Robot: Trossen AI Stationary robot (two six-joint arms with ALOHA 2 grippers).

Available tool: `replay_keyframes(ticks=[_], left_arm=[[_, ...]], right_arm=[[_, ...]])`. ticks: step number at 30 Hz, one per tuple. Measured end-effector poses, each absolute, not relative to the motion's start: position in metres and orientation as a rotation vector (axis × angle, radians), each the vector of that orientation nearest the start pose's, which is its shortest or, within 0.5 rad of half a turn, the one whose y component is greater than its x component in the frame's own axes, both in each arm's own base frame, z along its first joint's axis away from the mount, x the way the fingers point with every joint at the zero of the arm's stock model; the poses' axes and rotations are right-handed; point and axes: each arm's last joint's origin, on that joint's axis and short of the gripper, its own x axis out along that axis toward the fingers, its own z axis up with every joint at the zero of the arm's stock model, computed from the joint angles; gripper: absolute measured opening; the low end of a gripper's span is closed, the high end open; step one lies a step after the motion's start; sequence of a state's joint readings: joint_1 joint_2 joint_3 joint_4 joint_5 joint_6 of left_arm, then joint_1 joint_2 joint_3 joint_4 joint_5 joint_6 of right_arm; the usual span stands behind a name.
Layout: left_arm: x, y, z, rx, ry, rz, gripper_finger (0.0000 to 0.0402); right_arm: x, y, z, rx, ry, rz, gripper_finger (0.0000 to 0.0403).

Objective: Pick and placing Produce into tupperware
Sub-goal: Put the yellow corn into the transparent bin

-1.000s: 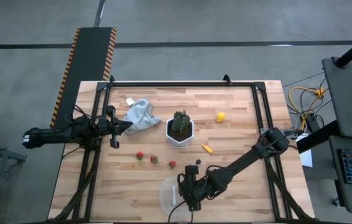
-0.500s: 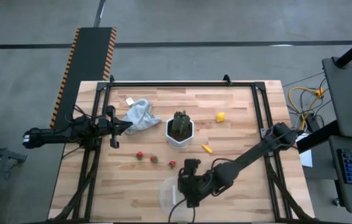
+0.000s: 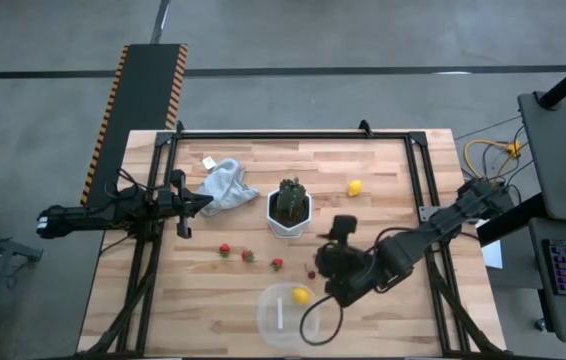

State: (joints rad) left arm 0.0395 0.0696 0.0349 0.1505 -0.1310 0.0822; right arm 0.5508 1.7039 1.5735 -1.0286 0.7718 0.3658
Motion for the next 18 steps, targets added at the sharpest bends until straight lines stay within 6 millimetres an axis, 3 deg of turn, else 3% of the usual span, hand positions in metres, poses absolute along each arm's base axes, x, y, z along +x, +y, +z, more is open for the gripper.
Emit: replay_keyframes(ticks=[6,14,18], left_arm=[[0.099,0.008,0.185,0.078,-0.117,0.176,0.0000],[0.099,0.008,0.185,0.079,-0.117,0.175,0.0000],[0.099,0.008,0.185,0.079,-0.116,0.176,0.0000]], right_arm=[[0.286,0.141,0.300,-0.372,0.929,-0.446,0.0234],[0.256,0.105,0.251,-0.221,0.995,-0.657,0.0233],[0.240,0.097,0.225,-0.124,0.939,-0.684,0.0233]])
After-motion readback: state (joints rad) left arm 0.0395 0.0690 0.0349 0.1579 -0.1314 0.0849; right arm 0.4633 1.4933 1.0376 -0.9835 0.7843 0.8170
